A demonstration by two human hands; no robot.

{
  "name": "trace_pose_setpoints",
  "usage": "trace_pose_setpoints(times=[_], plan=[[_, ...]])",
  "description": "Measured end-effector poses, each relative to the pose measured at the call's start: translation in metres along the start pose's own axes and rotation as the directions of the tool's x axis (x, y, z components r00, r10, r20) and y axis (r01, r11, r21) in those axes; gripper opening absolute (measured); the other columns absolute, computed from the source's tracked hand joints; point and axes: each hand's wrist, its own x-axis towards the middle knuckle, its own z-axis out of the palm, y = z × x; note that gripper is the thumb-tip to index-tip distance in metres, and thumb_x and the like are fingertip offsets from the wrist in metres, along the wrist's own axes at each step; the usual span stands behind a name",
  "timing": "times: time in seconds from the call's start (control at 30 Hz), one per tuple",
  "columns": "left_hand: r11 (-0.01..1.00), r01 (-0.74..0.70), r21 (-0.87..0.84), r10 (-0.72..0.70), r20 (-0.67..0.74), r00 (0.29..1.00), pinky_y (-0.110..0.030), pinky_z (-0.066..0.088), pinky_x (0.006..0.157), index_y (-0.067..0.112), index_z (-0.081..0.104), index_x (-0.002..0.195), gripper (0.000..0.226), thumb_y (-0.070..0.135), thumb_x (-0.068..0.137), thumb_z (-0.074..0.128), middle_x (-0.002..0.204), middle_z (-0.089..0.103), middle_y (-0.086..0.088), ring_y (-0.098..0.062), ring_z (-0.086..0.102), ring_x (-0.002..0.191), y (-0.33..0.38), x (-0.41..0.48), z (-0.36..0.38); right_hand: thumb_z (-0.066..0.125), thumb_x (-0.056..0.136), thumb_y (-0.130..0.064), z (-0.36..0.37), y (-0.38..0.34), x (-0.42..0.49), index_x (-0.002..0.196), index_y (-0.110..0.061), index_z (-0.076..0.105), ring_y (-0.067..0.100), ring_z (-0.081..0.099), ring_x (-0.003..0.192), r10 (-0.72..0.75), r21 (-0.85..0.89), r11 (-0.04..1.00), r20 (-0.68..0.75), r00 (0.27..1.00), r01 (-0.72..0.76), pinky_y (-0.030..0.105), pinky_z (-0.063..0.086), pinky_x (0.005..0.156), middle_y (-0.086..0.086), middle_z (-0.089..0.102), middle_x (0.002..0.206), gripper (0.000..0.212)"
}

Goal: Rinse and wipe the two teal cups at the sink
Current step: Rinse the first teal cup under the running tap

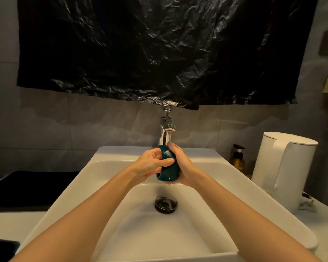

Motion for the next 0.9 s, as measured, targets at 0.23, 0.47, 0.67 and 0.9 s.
trace_pose_setpoints(times=[0.23, 0.47, 0.67, 0.9], plan=[[0.995, -0.053, 0.081, 0.048, 0.066, 0.997, -0.029, 0.055, 0.084, 0.021, 0.058, 0.113, 0.037, 0.005, 0.082, 0.07, 0.112, 0.068, -0.001, -0.018, 0.063, 0.106, 0.0, -0.006, 0.001, 0.052, 0.074, -0.077, -0.008, -0.004, -0.005, 0.109, -0.017, 0.068, 0.033, 0.061, 0.104, 0.223, 0.204, 0.951, 0.071, 0.972, -0.233, 0.045, 0.051, 0.089, 0.013, 0.068, 0.109, 0.072], [1.0, -0.008, 0.023, 0.008, 0.011, 1.0, -0.026, 0.057, 0.075, 0.013, 0.06, 0.11, 0.02, 0.021, 0.092, 0.059, 0.109, 0.068, -0.008, -0.02, 0.065, 0.101, 0.004, -0.005, 0.009, 0.044, 0.085, -0.063, -0.001, -0.002, -0.003, 0.098, -0.017, 0.064, 0.026, 0.059, 0.096, 0.073, 0.104, 0.993, -0.093, 0.993, -0.063, 0.039, 0.051, 0.082, 0.012, 0.066, 0.099, 0.051], [0.979, 0.039, -0.201, -0.074, -0.172, 0.982, -0.031, 0.055, 0.081, 0.008, 0.06, 0.107, 0.025, 0.028, 0.093, 0.056, 0.103, 0.067, -0.009, -0.023, 0.061, 0.101, 0.009, 0.002, 0.018, 0.039, 0.089, -0.063, 0.006, 0.007, 0.001, 0.118, -0.025, 0.055, 0.026, 0.059, 0.1, -0.046, -0.007, 0.999, -0.138, 0.989, 0.046, 0.036, 0.054, 0.073, 0.012, 0.063, 0.113, 0.05], [0.96, 0.044, -0.277, -0.065, -0.065, 0.996, -0.024, 0.056, 0.073, 0.001, 0.056, 0.117, 0.025, 0.012, 0.095, 0.053, 0.106, 0.066, -0.012, -0.021, 0.063, 0.096, 0.008, -0.002, 0.016, 0.039, 0.09, -0.06, 0.001, 0.001, -0.005, 0.115, -0.023, 0.055, 0.024, 0.06, 0.096, -0.014, -0.001, 1.0, -0.166, 0.986, 0.014, 0.036, 0.054, 0.072, 0.011, 0.063, 0.109, 0.047]])
